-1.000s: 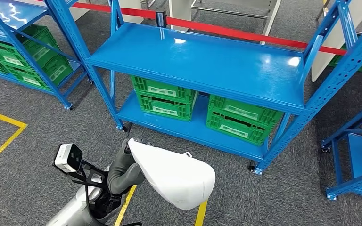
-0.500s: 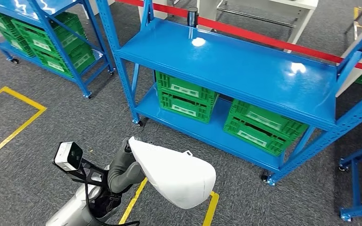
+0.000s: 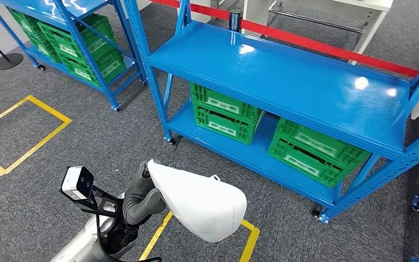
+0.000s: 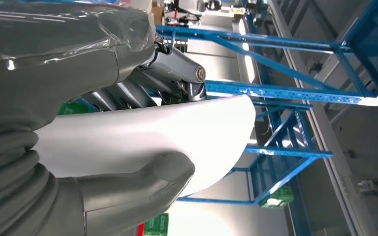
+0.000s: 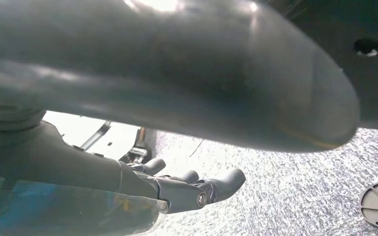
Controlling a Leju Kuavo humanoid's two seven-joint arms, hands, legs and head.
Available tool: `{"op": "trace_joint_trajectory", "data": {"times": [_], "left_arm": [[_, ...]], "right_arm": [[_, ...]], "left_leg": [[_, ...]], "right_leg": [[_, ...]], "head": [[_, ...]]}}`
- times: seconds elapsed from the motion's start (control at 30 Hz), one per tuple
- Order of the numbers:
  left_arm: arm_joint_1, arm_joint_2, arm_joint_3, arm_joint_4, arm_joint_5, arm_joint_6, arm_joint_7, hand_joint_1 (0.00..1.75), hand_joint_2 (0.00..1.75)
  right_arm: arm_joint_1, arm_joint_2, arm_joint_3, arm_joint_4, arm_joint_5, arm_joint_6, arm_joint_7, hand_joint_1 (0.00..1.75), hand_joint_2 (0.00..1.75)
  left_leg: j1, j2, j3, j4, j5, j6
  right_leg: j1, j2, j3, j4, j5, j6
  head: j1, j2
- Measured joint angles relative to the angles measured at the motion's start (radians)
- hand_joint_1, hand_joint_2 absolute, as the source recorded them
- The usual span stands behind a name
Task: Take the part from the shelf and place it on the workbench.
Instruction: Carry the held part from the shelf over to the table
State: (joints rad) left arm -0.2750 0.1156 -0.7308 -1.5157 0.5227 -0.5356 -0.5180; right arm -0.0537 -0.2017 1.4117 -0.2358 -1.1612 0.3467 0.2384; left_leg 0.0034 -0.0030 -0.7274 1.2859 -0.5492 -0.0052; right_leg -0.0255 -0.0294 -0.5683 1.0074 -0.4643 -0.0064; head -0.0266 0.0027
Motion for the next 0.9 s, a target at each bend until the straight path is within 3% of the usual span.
{"op": "trace_joint_trajectory", "data": {"times": [0.07, 0.13, 0.2, 0.27, 0.3, 0.33, 0.4, 0.47, 0.5, 0.53, 0.6, 0.67, 0.73, 0.8, 0.83, 0.9], "left_arm": [[-0.001, 0.002, 0.0, -0.001, 0.0, 0.0, 0.0, 1.75, 1.75], [-0.003, 0.002, 0.002, -0.002, 0.0, 0.0, 0.0, 1.75, 1.75], [-0.003, 0.003, 0.003, -0.004, 0.0, 0.0, 0.0, 1.75, 1.75], [-0.002, 0.004, 0.004, -0.005, 0.0, 0.0, 0.0, 1.75, 1.75], [-0.003, 0.003, 0.004, -0.006, 0.0, 0.0, 0.0, 1.75, 1.75], [-0.005, 0.002, 0.004, -0.006, 0.0, 0.0, 0.0, 1.75, 1.75], [-0.006, -0.001, 0.003, -0.006, 0.0, 0.0, 0.0, 1.75, 1.75], [-0.004, -0.004, 0.001, -0.004, -0.001, 0.0, 0.0, 1.75, 1.75], [-0.004, -0.004, 0.0, -0.003, -0.001, 0.0, 0.001, 1.75, 1.75], [-0.004, -0.005, 0.0, -0.002, -0.001, 0.0, 0.001, 1.75, 1.75], [-0.005, -0.006, -0.001, -0.002, -0.001, 0.0, 0.001, 1.75, 1.75], [-0.006, -0.007, -0.001, -0.002, -0.001, 0.0, 0.002, 1.75, 1.75], [-0.006, -0.006, -0.001, -0.001, -0.001, 0.0, 0.003, 1.75, 1.75], [-0.006, -0.005, 0.0, 0.0, -0.001, 0.0, 0.003, 1.75, 1.75], [-0.007, -0.005, 0.0, 0.001, -0.001, 0.0, 0.003, 1.75, 1.75], [-0.007, -0.004, -0.001, 0.003, -0.001, 0.0, 0.003, 1.75, 1.75]], "right_arm": [[-0.001, 0.001, 0.0, 0.0, 0.0, 0.0, 0.0, 0.0, 0.0], [-0.002, 0.004, 0.0, 0.0, 0.0, -0.001, 0.0, 0.0, 0.0], [-0.002, 0.006, 0.001, 0.0, 0.0, -0.001, 0.0, 0.0, 0.0], [-0.002, 0.007, 0.001, 0.0, 0.001, -0.002, 0.001, 0.0, 0.0], [-0.002, 0.007, 0.001, 0.0, 0.001, -0.002, 0.001, 0.0, 0.0], [-0.002, 0.006, 0.001, 0.0, 0.001, -0.002, 0.001, 0.0, 0.0], [-0.001, 0.005, 0.001, 0.0, 0.0, -0.003, 0.001, 0.0, 0.0], [0.0, 0.005, 0.001, 0.0, -0.001, -0.004, 0.001, 0.0, 0.0], [0.0, 0.005, 0.001, 0.0, -0.002, -0.005, 0.001, 0.0, 0.0], [0.0, 0.004, 0.001, 0.0, -0.002, -0.005, 0.001, 0.0, 0.0], [0.0, 0.003, 0.001, 0.001, -0.003, -0.005, 0.001, 0.0, 0.0], [-0.001, 0.003, 0.001, 0.001, -0.004, -0.006, 0.001, 0.0, 0.0], [-0.004, 0.003, 0.001, 0.001, -0.003, -0.006, 0.0, 0.0, 0.0], [-0.006, 0.005, 0.002, 0.001, -0.001, -0.004, 0.0, 0.0, 0.0], [-0.006, 0.006, 0.002, 0.001, 0.0, -0.003, 0.0, 0.0, 0.0], [-0.005, 0.006, 0.002, 0.001, 0.001, -0.002, 0.0, 0.0, 0.0]], "left_leg": [[-0.003, 0.017, 0.066, -0.132, 0.064, 0.011], [-0.013, 0.045, 0.125, -0.252, 0.1, 0.025], [-0.022, 0.05, 0.136, -0.281, 0.1, 0.032], [-0.02, 0.033, 0.145, -0.295, 0.108, 0.041], [-0.017, 0.025, 0.152, -0.305, 0.115, 0.047], [-0.014, 0.017, 0.159, -0.314, 0.122, 0.053], [-0.012, 0.001, 0.162, -0.32, 0.129, 0.06], [-0.013, -0.018, 0.162, -0.319, 0.129, 0.06], [-0.014, -0.027, 0.162, -0.317, 0.128, 0.059], [-0.013, -0.036, 0.162, -0.315, 0.127, 0.058], [-0.014, -0.053, 0.159, -0.304, 0.121, 0.05], [-0.018, -0.066, 0.152, -0.291, 0.114, 0.04], [-0.018, -0.073, 0.147, -0.285, 0.11, 0.033], [-0.016, -0.058, 0.14, -0.267, 0.096, 0.025], [-0.014, -0.044, 0.126, -0.235, 0.075, 0.019], [-0.008, -0.015, 0.069, -0.115, 0.012, 0.007]], "right_leg": [[0.002, -0.012, 0.003, -0.001, -0.001, 0.0], [0.008, -0.023, 0.003, -0.001, -0.002, 0.004], [0.011, -0.036, 0.004, -0.004, -0.003, 0.011], [0.011, -0.043, 0.008, -0.006, -0.007, 0.019], [0.01, -0.035, 0.003, 0.01, -0.018, 0.021], [0.01, -0.019, -0.014, 0.048, -0.037, 0.02], [0.008, 0.013, -0.08, 0.183, -0.091, 0.014], [0.008, 0.023, -0.137, 0.287, -0.118, 0.019], [0.007, 0.024, -0.141, 0.282, -0.107, 0.027], [0.005, 0.025, -0.124, 0.235, -0.08, 0.036], [0.0, 0.036, -0.062, 0.089, -0.017, 0.05], [-0.002, 0.046, -0.026, 0.01, 0.015, 0.041], [-0.002, 0.042, -0.022, 0.004, 0.021, 0.022], [-0.004, 0.035, -0.02, 0.003, 0.022, 0.01], [-0.005, 0.032, -0.019, 0.002, 0.023, 0.005], [-0.003, 0.026, -0.019, 0.002, 0.022, -0.001]], "head": [[0.0, 0.0], [0.0, 0.0], [0.001, 0.0], [0.001, 0.0], [0.002, 0.0], [0.004, 0.0], [0.007, 0.0], [0.008, 0.0], [0.008, 0.0], [0.009, 0.0], [0.009, 0.0], [0.009, 0.0], [0.009, 0.0], [0.007, 0.0], [0.006, 0.0], [0.002, 0.0]]}}
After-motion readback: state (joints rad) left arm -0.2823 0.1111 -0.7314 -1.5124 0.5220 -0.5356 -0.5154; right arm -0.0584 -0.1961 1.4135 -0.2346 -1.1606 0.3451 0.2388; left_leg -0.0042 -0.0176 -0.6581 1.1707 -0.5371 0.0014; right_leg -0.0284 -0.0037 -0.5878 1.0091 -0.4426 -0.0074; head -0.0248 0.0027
